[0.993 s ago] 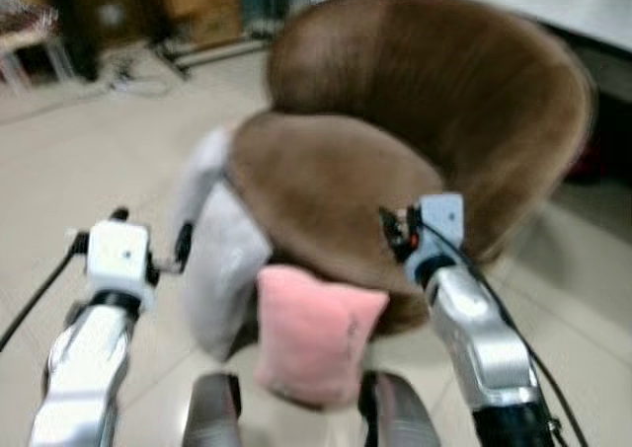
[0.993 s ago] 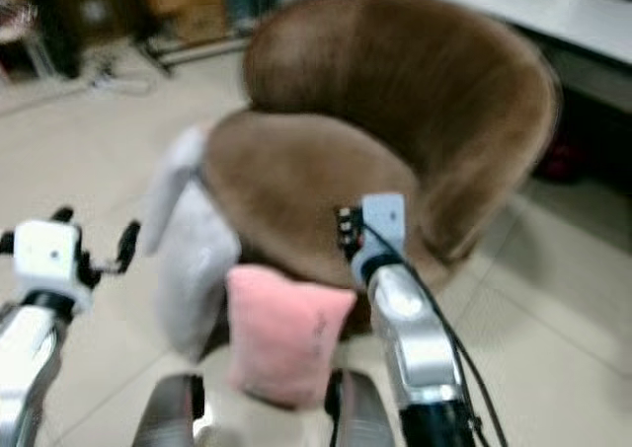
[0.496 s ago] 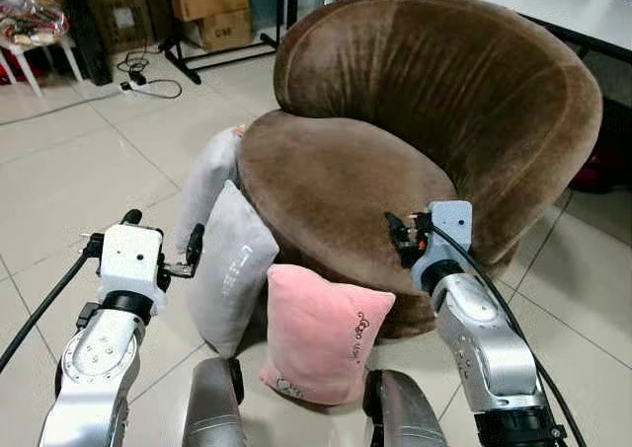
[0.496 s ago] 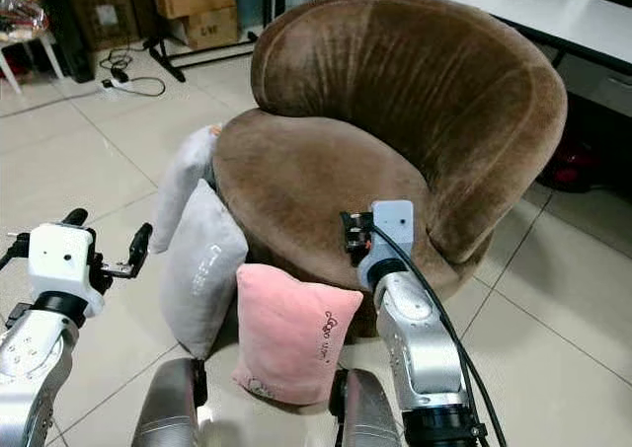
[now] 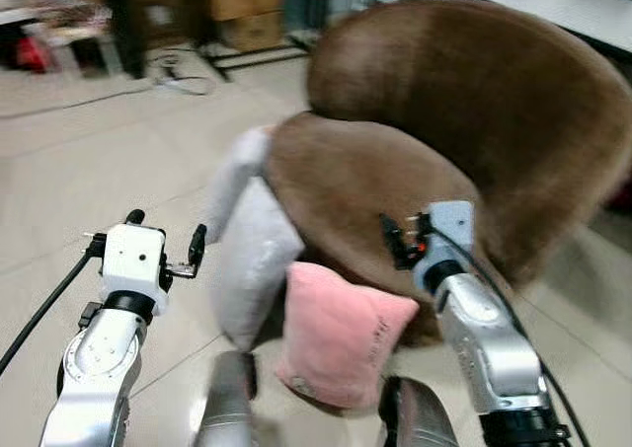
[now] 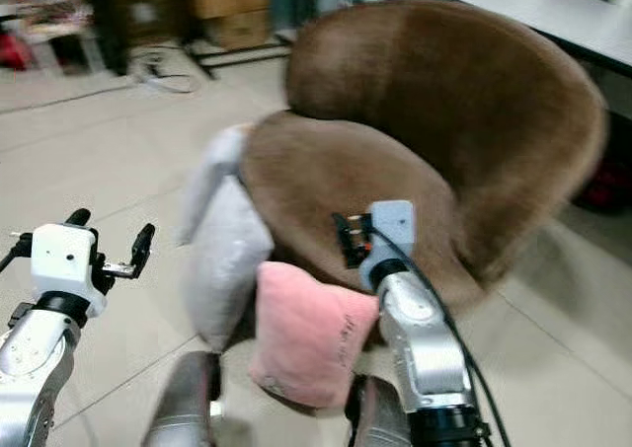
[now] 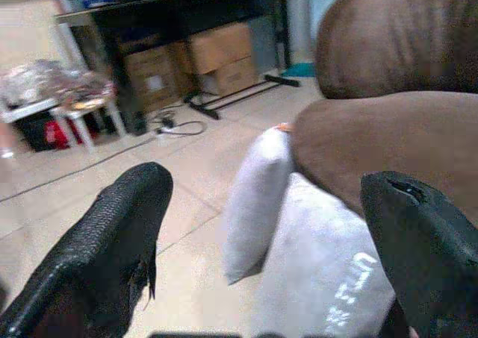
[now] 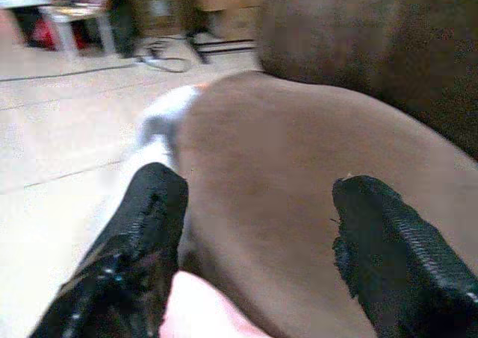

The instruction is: Move the pillow to the sofa from floor

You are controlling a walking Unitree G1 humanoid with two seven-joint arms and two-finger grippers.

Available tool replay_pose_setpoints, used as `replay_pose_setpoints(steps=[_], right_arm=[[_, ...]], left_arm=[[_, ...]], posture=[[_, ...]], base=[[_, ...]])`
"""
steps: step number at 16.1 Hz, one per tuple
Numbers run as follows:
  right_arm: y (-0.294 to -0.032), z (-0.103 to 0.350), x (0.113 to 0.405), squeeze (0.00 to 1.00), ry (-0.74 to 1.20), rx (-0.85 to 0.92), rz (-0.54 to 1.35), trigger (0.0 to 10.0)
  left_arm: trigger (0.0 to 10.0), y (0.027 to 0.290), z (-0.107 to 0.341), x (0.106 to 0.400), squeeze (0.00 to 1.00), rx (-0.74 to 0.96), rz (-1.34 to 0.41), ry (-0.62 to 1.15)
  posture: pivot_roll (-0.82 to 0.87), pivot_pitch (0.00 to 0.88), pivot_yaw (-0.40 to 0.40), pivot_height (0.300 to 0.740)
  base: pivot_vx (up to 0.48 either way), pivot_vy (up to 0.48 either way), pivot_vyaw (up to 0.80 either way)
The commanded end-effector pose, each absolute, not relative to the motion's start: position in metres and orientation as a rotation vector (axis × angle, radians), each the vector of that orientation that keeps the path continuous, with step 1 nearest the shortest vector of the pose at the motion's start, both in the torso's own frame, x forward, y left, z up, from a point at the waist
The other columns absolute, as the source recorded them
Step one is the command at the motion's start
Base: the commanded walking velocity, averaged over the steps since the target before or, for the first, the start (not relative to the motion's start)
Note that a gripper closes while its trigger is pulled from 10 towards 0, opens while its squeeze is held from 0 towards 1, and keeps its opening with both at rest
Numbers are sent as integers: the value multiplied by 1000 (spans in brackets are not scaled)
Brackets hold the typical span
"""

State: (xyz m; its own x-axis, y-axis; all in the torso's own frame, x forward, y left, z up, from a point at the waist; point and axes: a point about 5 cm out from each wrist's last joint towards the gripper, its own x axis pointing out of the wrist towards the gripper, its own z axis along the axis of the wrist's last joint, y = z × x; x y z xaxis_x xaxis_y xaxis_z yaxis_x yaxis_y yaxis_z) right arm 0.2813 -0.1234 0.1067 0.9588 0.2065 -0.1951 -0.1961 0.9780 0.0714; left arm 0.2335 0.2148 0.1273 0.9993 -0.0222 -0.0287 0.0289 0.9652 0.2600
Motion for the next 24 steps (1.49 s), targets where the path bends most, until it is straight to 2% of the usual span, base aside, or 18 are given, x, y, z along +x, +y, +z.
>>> replay_pose_setpoints(steps=[1,4,9,13,19,24], right_arm=[[-129,111,281,1000,171,24,178,10000],[-130,117,285,1000,95,12,165,10000],[-135,110,287,1000,167,18,111,10000],[-132,107,286,1000,174,37,132,10000],[-131,105,285,1000,196,36,137,10000],[-129,100,284,1000,218,21,143,10000]], left_arm=[[10000,212,130,233,0,255,-43,10],[10000,212,130,234,0,265,-35,9],[10000,214,130,235,0,269,-34,15],[10000,213,128,236,0,238,-60,42],[10000,215,127,236,0,200,-53,76],[10000,216,129,238,0,275,-44,54]], posture=[[-14,0,-79,575],[-14,0,-79,575],[-13,0,-71,575],[-13,0,-65,530],[-12,0,-61,495],[-10,0,-55,460]], base=[[270,0,800],[201,0,0],[0,0,0],[0,0,0],[0,0,0],[0,0,0]])
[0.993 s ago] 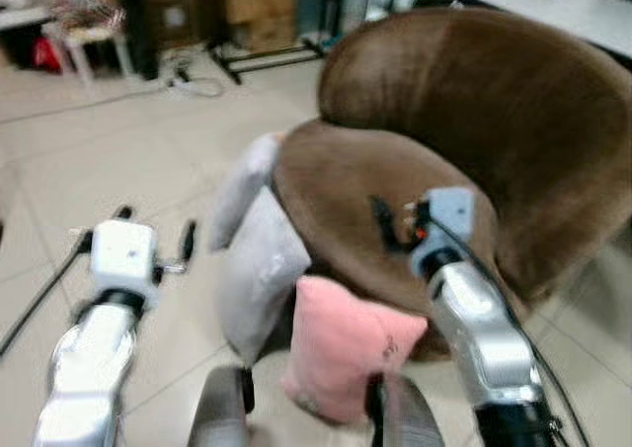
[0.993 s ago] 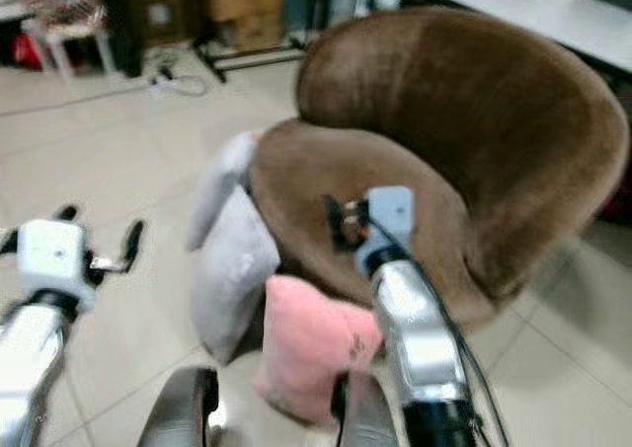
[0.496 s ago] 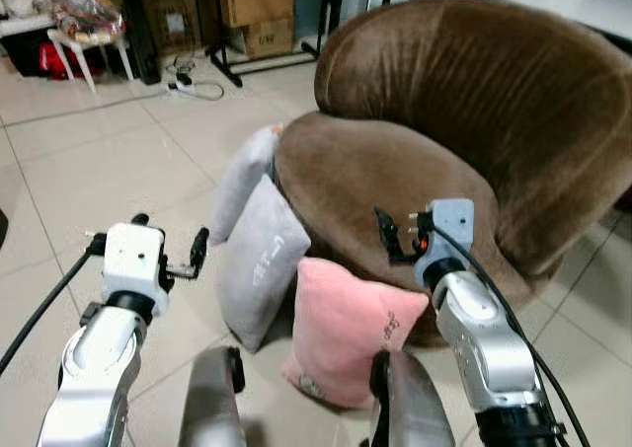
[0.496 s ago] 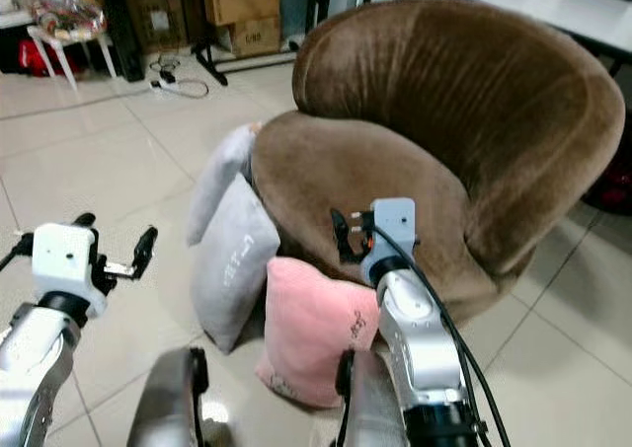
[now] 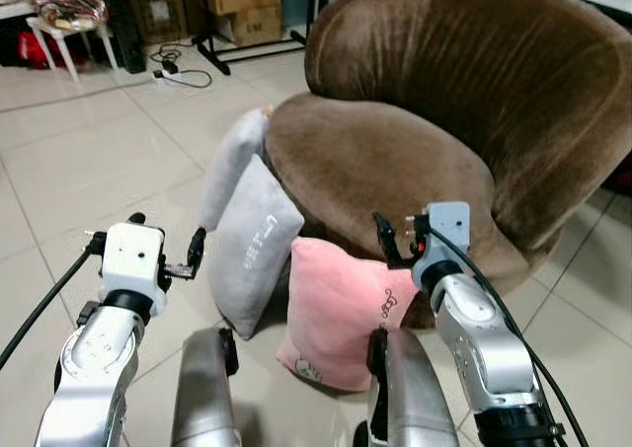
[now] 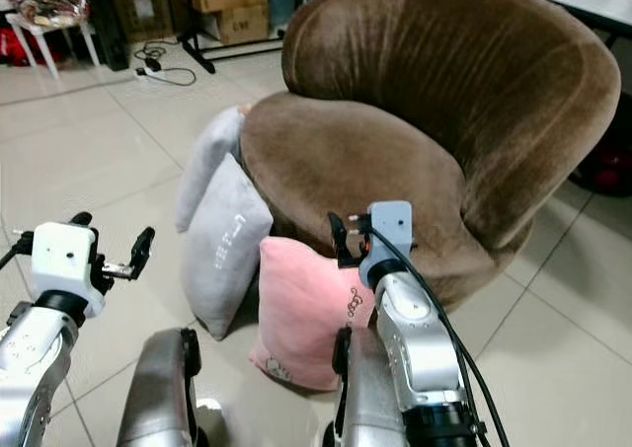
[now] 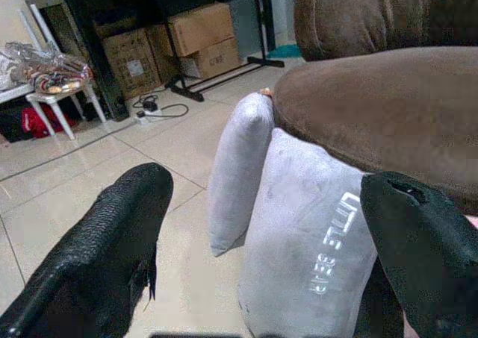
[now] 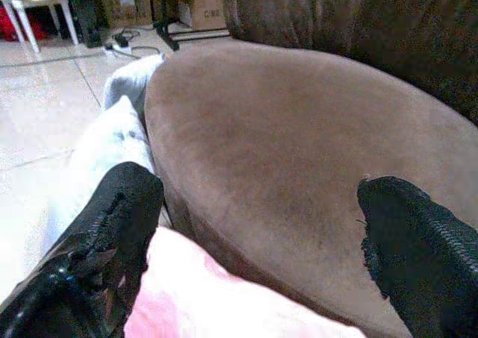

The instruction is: Move the pillow to the sofa from floor

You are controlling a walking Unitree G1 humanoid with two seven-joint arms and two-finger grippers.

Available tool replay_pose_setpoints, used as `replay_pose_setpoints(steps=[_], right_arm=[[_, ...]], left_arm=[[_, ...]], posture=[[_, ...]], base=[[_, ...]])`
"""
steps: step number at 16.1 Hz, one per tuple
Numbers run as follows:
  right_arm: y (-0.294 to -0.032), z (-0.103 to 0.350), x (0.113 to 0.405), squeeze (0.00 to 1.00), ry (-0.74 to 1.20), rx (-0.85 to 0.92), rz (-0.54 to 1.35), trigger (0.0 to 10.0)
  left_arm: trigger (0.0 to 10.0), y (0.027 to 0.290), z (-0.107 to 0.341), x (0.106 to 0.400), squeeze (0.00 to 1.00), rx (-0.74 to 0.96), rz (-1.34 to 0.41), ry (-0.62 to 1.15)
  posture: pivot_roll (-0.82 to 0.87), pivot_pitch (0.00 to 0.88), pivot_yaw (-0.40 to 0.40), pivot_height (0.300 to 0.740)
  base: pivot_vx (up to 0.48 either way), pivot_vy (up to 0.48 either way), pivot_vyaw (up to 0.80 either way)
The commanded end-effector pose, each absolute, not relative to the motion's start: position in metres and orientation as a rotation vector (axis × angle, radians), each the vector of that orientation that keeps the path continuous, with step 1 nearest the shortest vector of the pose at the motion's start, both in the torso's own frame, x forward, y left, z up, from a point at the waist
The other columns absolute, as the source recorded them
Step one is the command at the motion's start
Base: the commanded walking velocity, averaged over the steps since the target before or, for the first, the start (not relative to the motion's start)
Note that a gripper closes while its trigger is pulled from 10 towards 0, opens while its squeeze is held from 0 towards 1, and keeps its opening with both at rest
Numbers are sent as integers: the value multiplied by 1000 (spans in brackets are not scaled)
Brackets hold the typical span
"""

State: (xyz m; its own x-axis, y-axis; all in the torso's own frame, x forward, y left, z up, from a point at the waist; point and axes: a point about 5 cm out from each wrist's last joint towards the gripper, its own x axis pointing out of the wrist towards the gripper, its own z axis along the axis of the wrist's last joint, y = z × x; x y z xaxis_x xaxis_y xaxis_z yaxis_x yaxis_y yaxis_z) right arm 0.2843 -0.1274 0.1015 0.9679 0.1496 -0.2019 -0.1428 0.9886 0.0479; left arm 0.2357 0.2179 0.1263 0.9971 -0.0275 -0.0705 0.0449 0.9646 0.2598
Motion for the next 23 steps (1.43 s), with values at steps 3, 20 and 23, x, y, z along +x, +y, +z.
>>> replay_pose_setpoints(steps=[3,20,23], right_arm=[[-130,100,283,1000,221,38,129,10000],[-134,64,313,647,416,-236,219,10000],[-131,42,322,1000,548,-324,296,10000]], left_arm=[[10000,216,129,237,0,269,-49,58],[10000,208,126,239,0,285,-242,110],[10000,204,125,232,0,291,-376,156]], posture=[[-12,0,-54,460],[2,0,-47,460],[10,0,-33,460]], base=[[0,0,0],[74,0,218],[0,0,0]])
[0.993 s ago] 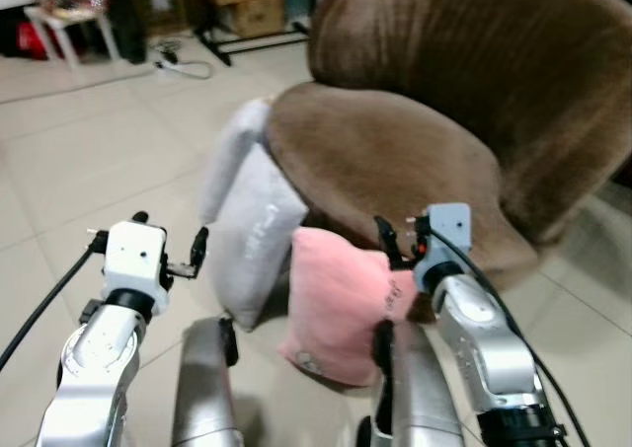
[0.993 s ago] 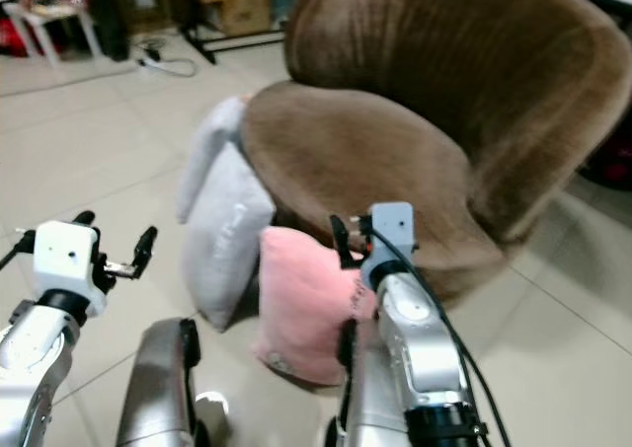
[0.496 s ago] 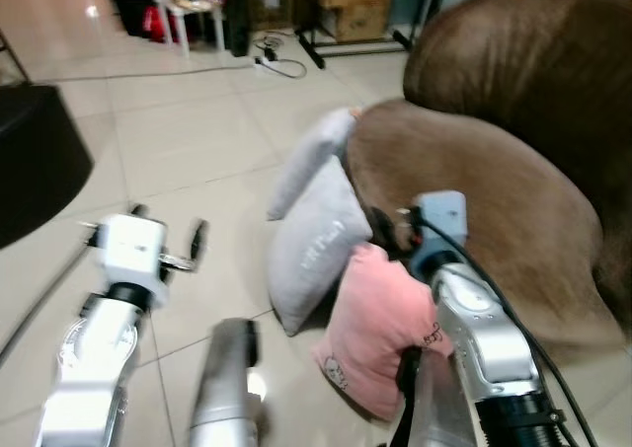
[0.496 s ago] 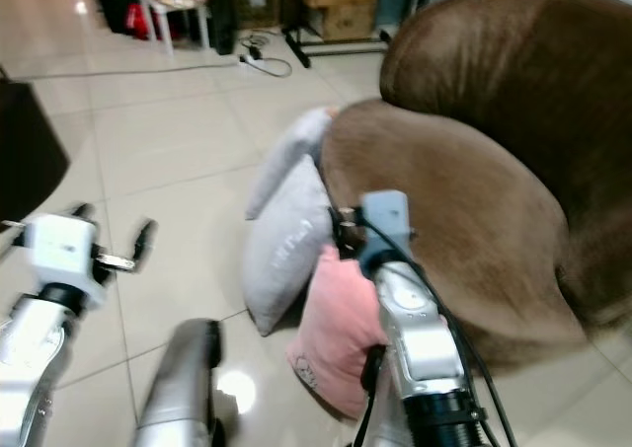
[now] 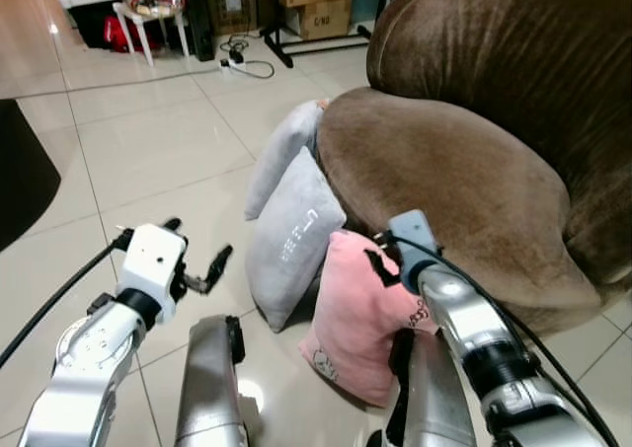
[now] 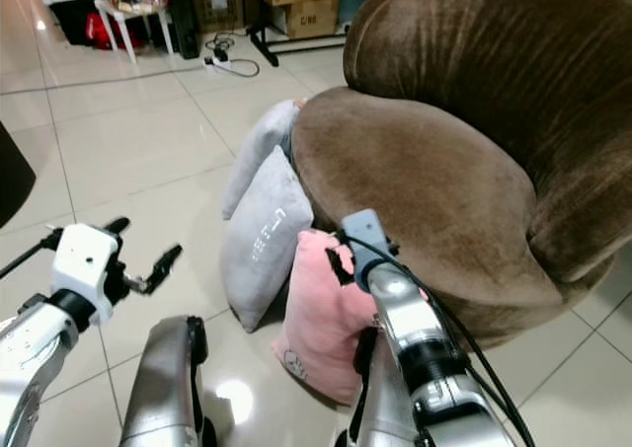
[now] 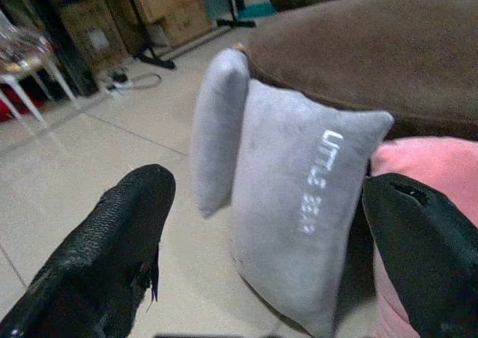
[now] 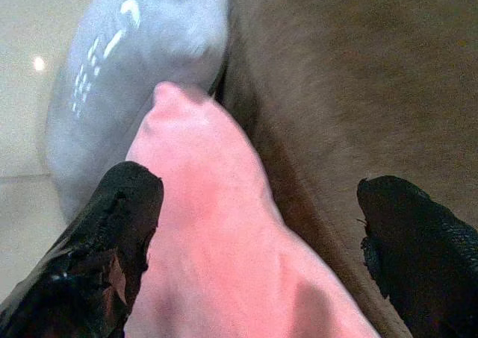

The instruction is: Move the pillow to the sofa from floor

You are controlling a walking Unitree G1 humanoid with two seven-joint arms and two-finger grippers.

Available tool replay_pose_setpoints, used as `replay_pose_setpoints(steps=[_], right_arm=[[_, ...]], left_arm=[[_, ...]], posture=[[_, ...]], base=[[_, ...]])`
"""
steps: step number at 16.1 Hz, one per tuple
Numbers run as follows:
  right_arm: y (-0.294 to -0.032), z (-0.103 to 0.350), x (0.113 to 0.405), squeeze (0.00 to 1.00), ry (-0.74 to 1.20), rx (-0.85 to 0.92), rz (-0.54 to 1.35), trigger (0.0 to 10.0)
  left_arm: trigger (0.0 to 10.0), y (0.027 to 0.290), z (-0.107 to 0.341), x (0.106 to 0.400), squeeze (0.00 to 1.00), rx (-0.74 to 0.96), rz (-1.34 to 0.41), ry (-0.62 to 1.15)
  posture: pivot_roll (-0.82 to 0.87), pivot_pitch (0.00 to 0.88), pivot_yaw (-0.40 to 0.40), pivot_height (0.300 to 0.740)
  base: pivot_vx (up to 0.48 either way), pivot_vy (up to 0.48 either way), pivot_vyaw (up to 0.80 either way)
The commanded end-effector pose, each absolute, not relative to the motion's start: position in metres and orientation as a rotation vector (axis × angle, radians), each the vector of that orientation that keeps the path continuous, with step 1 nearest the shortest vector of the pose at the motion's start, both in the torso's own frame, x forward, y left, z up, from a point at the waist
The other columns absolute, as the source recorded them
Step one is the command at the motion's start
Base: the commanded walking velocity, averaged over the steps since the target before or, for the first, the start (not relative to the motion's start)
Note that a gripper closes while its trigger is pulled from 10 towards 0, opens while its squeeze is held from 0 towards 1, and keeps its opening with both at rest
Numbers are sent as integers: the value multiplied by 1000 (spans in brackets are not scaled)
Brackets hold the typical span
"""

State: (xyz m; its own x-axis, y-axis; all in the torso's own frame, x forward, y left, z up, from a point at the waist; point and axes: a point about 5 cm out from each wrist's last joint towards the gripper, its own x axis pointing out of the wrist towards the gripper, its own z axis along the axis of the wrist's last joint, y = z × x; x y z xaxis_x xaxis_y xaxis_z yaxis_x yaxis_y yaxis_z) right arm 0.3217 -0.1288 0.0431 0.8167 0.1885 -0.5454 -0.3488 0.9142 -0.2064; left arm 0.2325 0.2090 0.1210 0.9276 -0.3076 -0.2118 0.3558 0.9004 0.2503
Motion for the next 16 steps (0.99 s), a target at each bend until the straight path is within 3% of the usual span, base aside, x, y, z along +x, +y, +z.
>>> replay_pose_setpoints(steps=[1,2,3,4,9,16], right_arm=[[-132,39,323,1000,565,-343,299,10000],[-138,33,324,1000,612,-410,283,10000],[-145,28,325,169,649,-456,251,10000],[-151,25,325,0,670,-479,231,10000],[-166,15,320,0,739,-577,128,10000],[-144,9,317,0,727,-480,156,9843]], left_arm=[[10000,203,126,232,0,293,-395,163],[10000,201,125,231,0,302,-448,180],[10000,201,126,231,0,316,-480,188],[10000,201,128,230,0,322,-492,195],[10000,202,135,216,0,338,-539,227],[10000,205,150,185,0,351,-571,295]], posture=[[12,0,-32,460],[16,0,-27,460],[18,0,-20,460],[21,0,-14,460],[72,94,-23,460],[162,185,-17,460]], base=[[0,0,0],[0,0,0],[0,0,0],[0,0,0],[0,0,0],[0,0,0]])
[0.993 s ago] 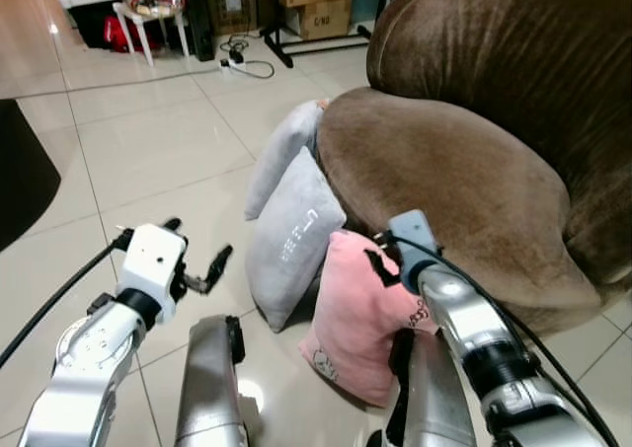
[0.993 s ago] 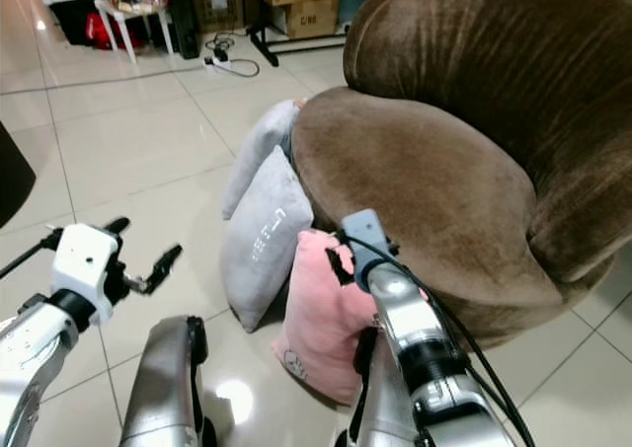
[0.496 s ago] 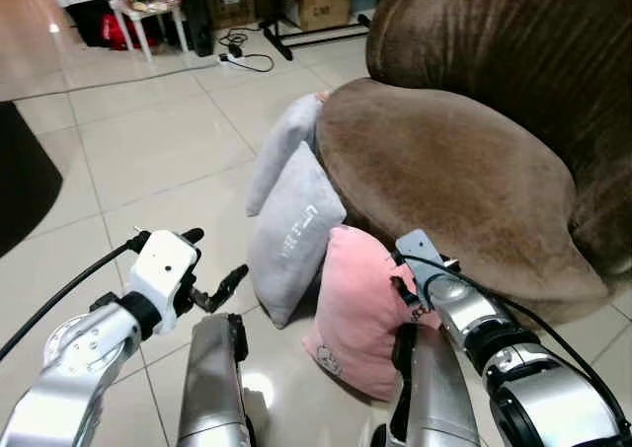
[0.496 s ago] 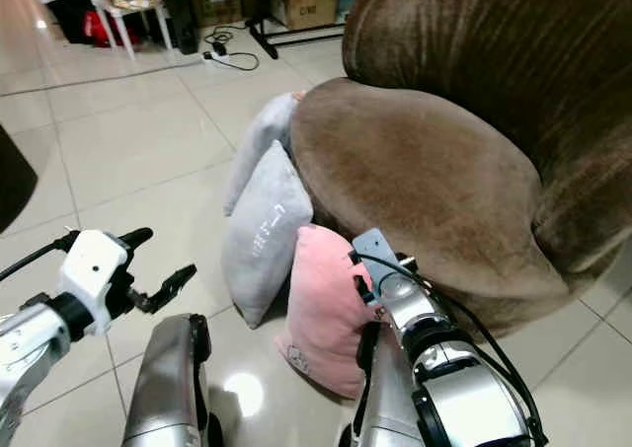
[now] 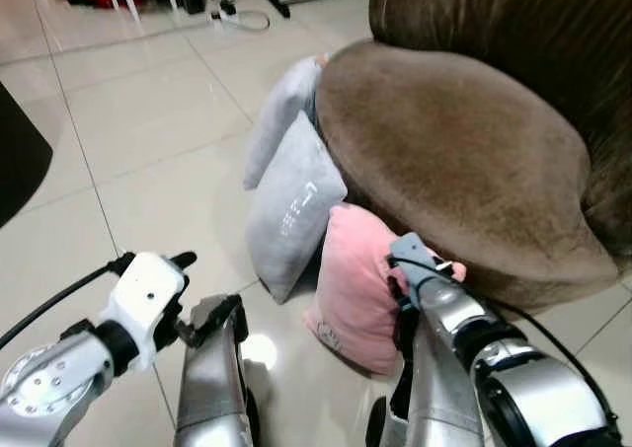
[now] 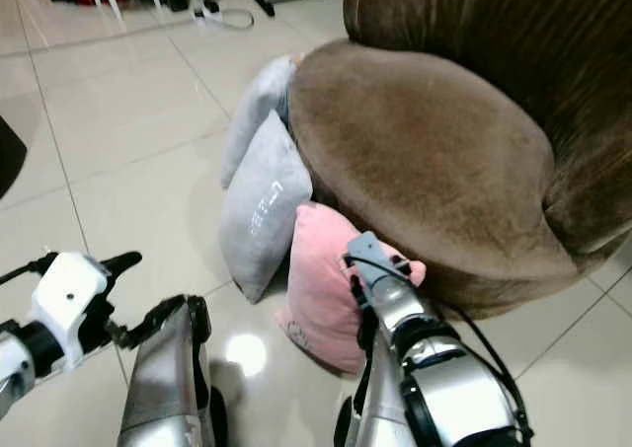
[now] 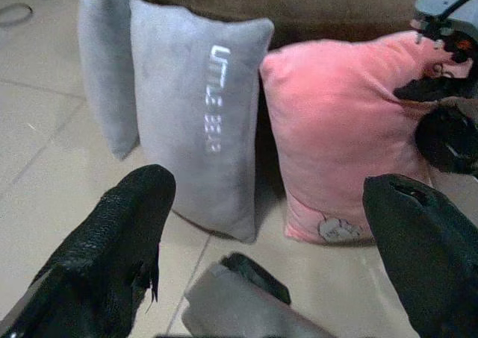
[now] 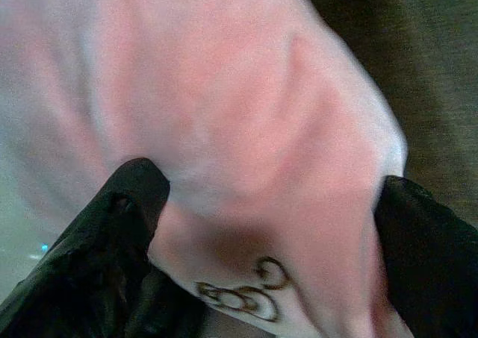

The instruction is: Move the pillow to the sofa from floor

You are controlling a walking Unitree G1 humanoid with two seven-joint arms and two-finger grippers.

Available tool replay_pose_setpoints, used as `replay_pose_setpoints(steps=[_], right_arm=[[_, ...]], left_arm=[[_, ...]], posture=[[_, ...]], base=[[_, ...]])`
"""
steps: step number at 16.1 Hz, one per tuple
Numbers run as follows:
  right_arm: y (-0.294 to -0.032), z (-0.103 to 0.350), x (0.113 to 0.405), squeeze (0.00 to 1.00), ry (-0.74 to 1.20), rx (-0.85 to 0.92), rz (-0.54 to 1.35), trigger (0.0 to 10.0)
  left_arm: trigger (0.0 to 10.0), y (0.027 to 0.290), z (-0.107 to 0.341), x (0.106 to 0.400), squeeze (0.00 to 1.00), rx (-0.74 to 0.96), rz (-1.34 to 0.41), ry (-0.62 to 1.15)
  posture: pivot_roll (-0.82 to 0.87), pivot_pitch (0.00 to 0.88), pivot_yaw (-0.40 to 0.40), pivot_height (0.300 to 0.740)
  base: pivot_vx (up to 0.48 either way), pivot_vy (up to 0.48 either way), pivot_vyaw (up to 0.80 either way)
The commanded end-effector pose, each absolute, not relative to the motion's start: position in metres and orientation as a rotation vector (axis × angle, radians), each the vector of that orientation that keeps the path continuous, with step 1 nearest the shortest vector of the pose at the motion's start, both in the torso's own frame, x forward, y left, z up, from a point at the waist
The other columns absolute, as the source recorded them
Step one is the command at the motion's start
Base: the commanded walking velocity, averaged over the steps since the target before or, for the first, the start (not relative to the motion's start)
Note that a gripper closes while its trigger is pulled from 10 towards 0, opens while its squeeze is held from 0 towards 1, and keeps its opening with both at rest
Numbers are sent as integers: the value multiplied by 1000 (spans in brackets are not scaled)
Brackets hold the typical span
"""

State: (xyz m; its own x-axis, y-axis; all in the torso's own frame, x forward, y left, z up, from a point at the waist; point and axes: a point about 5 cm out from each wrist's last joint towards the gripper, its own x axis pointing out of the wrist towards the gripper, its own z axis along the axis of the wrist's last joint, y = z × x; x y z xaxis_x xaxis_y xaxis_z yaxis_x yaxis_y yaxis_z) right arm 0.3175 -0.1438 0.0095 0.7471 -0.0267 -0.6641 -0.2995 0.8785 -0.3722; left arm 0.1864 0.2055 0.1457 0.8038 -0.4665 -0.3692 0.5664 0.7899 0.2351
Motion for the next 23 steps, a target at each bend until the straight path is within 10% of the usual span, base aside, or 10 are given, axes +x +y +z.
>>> replay_pose_setpoints(steps=[1,2,3,23], right_arm=[[-138,9,317,0,712,-446,152,5059],[-130,8,317,0,702,-428,164,627],[-122,7,315,0,699,-420,187,0],[-111,7,314,0,682,-388,217,0]], left_arm=[[10000,207,151,181,0,356,-571,305],[10000,208,151,179,0,358,-571,313],[10000,208,152,178,0,362,-572,324],[10000,206,150,178,0,358,-621,373]], posture=[[168,188,-14,460],[169,188,-14,460],[171,188,-14,460],[180,160,-6,460]], base=[[0,0,0],[0,0,0],[0,0,0],[0,0,0]])
